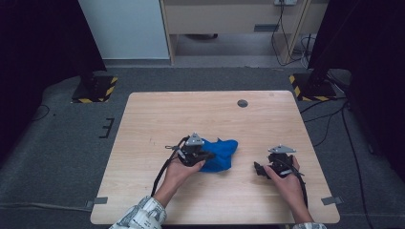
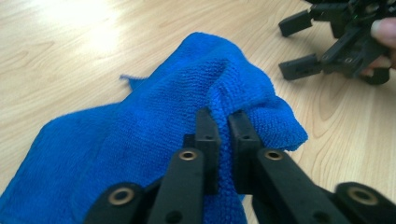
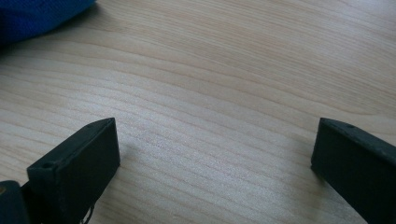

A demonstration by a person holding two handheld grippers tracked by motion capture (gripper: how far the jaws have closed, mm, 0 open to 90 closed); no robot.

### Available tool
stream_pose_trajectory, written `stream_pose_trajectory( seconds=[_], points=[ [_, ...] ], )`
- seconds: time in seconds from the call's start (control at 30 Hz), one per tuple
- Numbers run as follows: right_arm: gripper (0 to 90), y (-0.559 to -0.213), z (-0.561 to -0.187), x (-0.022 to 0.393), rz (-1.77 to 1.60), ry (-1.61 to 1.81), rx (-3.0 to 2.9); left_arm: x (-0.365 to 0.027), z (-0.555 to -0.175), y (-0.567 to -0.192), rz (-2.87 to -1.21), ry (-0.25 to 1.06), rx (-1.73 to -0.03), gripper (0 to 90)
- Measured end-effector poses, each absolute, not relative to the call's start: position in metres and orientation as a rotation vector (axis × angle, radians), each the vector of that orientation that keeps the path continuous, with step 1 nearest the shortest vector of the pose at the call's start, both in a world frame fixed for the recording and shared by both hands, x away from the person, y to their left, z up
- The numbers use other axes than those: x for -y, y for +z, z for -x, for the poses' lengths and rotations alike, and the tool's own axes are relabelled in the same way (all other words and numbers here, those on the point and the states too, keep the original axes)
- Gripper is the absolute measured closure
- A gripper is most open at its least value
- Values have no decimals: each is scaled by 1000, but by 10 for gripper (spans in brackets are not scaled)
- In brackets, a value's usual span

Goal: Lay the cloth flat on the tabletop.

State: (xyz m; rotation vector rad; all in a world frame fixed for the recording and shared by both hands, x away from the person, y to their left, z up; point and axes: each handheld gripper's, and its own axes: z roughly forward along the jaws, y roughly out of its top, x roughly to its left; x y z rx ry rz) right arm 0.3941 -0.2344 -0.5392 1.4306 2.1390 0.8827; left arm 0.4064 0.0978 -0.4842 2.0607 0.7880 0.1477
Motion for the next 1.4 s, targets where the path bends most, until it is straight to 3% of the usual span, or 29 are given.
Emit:
stream_pose_trajectory(
  seconds=[0.07,0.13,0.2,0.33,0.43,0.67,0.9,1.3,1.4],
  points=[
    [14,-539,-394,234,-1429,884,-2135,-99,-405,-486,-2044,134,-808,704],
    [28,-539,-394,235,-1423,886,-2138,-102,-401,-486,-2037,156,-812,528],
    [55,-538,-393,235,-1411,890,-2145,-106,-397,-484,-2022,154,-798,433],
    [133,-537,-393,232,-1387,906,-2155,-118,-390,-478,-1983,167,-785,360],
    [175,-535,-392,227,-1354,909,-2170,-130,-391,-472,-1956,228,-796,366],
    [393,-531,-391,224,-1313,945,-2182,-156,-411,-472,-1928,310,-917,464],
    [543,-531,-390,227,-1298,966,-2191,-149,-427,-489,-2018,346,-947,532],
    [555,-531,-390,229,-1300,976,-2207,-143,-440,-527,-2118,261,-994,469],
    [551,-531,-390,229,-1292,973,-2211,-142,-439,-528,-2109,251,-991,554]
  ],
)
